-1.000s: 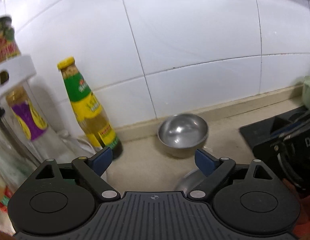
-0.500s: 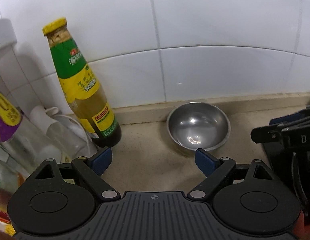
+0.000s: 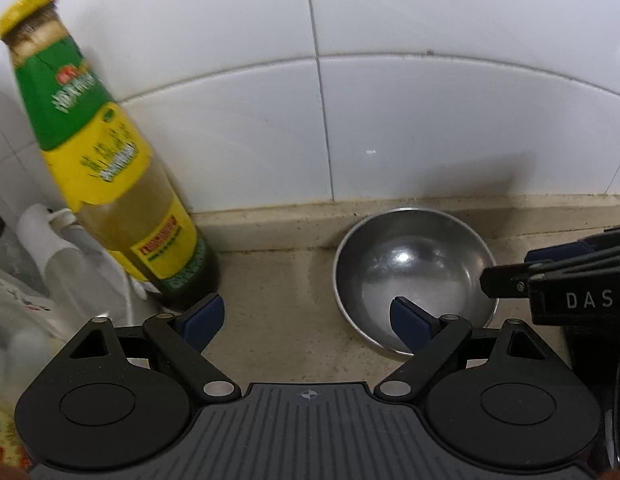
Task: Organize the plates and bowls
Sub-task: 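Close both tools on the rim of the last steel bowl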
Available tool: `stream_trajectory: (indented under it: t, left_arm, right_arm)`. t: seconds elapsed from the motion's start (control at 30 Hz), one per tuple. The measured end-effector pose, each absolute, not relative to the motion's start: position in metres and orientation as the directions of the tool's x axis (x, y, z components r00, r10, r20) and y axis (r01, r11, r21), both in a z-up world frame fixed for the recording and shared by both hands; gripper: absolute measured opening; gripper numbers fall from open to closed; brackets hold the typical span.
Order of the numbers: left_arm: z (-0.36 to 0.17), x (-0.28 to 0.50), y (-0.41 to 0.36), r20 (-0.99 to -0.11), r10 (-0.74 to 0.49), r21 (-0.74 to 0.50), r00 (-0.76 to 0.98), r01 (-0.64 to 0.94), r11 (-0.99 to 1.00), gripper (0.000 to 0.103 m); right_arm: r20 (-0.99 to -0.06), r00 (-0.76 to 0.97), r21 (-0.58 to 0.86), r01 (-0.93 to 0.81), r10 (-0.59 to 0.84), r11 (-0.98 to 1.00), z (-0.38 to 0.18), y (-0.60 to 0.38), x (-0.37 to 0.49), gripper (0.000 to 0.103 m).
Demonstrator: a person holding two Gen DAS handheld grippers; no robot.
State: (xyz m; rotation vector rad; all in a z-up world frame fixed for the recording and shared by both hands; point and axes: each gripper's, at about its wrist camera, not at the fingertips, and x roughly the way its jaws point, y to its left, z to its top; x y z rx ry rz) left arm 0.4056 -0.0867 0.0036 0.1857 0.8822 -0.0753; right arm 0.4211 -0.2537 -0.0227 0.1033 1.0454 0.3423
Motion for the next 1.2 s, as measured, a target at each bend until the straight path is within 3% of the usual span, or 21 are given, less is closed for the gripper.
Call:
stream_trajectory:
  t: [0.47, 0.8, 0.87, 0.97, 1.07, 1.2]
  left_arm:
    - [-0.019, 0.425, -0.087, -0.778, 0.046, 0.168, 0.626, 0.137, 0.976, 0.093]
    - [-0.032, 0.433, -0.091, -0.785, 0.036, 0.176, 0.619, 0.167, 0.97, 0.086]
    - [-0.034, 0.434, -0.092, -0.788, 0.027, 0.17, 0.616, 0.175, 0.97, 0.082]
    - [-0.038, 0.435, -0.095, -0.794, 0.004, 0.161, 0.608, 0.204, 0.966, 0.069]
    - [-0.039, 0.437, -0.096, -0.797, -0.015, 0.143, 0.604, 0.213, 0.967, 0.065]
    - [-0.038, 0.441, -0.096, -0.808, -0.066, 0.101, 0.586, 0.248, 0.964, 0.047]
  right_arm:
    - [-0.841, 0.433, 0.231, -0.254, 0.324, 0.939, -0.045, -0.244, 0.436, 0.039]
    - [-0.855, 0.378, 0.274, -0.252, 0.355, 0.928, -0.061, -0.24, 0.447, 0.034]
    - [-0.854, 0.369, 0.288, -0.252, 0.367, 0.924, -0.062, -0.24, 0.449, 0.031]
    - [-0.854, 0.363, 0.289, -0.265, 0.373, 0.92, -0.064, -0.237, 0.449, 0.029]
    - [-0.853, 0.358, 0.294, -0.269, 0.378, 0.917, -0.065, -0.234, 0.45, 0.026]
    - [-0.853, 0.346, 0.307, -0.272, 0.391, 0.912, -0.068, -0.233, 0.452, 0.023]
